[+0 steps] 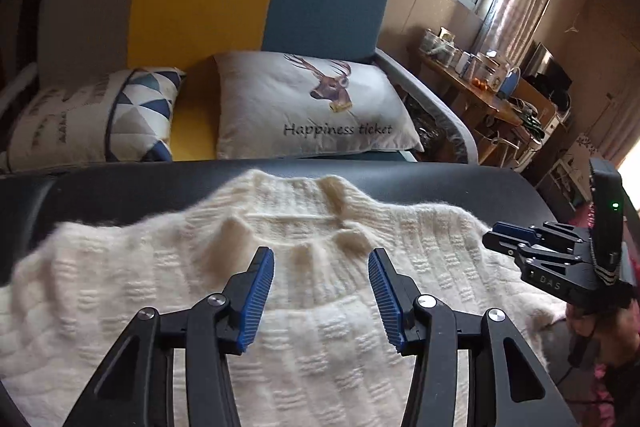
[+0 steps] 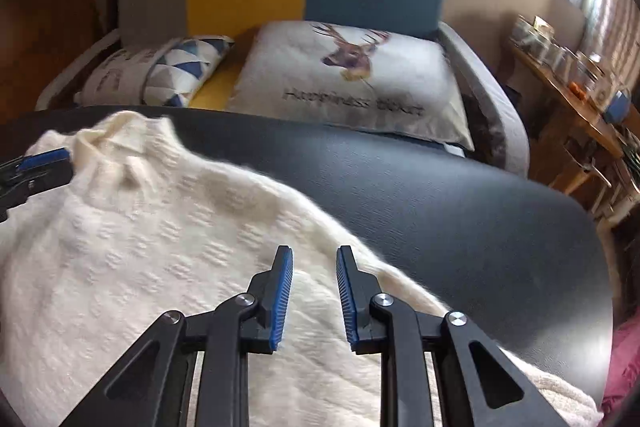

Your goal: Fold clothes

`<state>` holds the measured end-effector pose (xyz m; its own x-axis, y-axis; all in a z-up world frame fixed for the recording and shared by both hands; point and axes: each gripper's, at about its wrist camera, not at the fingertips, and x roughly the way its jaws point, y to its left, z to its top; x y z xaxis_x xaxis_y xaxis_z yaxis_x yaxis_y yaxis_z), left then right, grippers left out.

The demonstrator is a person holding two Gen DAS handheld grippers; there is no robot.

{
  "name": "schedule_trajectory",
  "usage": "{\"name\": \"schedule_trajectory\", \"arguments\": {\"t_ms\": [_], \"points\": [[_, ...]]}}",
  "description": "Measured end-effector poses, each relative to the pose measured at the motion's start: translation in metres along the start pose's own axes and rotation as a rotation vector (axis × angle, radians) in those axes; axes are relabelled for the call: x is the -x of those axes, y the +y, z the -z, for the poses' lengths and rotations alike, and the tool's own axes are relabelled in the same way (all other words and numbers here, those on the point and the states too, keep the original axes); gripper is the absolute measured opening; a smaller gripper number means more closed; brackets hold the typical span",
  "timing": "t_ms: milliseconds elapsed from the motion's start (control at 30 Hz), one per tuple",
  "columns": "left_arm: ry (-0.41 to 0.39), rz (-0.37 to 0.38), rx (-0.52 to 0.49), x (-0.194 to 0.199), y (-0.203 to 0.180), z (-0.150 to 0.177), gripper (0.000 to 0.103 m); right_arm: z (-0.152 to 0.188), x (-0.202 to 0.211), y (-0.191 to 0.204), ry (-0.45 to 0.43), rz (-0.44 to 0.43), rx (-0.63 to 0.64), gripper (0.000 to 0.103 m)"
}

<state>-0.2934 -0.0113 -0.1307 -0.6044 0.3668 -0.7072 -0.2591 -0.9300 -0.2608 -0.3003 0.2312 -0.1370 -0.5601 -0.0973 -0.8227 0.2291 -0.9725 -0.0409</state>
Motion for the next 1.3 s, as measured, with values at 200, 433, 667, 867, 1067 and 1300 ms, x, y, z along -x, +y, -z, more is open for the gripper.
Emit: {"name": "schedule_trajectory", "arguments": {"t_ms": [200,433,667,867,1067,1300], "points": [[0.027,-0.178,0.008,-0.004,0.051,-0.006,0.051,-0.030,-0.023,0.063,0.002,-0.142,0.049,0.021],[0.083,-0.116,-0.158,-0.028,0.046,-0.021,0.051,-0.037,-0.051,0.078,0.045,-0.154,0.006,0.021],[0.080,-0.117,0.004,-0.040,0.077,-0.019,0.019,-0.030,-0.058,0.060,0.003,-0.101,-0.014,0.021],[0.092,-0.082,0.067,-0.034,0.075,-0.022,0.020,-0.033,-0.055,0.059,0.008,-0.107,-0.042,0.021],[0.036,-0.041,0.027,0.010,0.044,-0.014,0.025,-0.025,-0.013,0.052,-0.028,-0.159,-0.075,0.021],[0.073,-0.129,-0.087,0.037,0.022,0.052,0.026,0.034,0.020,0.042,0.086,-0.159,-0.037,0.023]]}}
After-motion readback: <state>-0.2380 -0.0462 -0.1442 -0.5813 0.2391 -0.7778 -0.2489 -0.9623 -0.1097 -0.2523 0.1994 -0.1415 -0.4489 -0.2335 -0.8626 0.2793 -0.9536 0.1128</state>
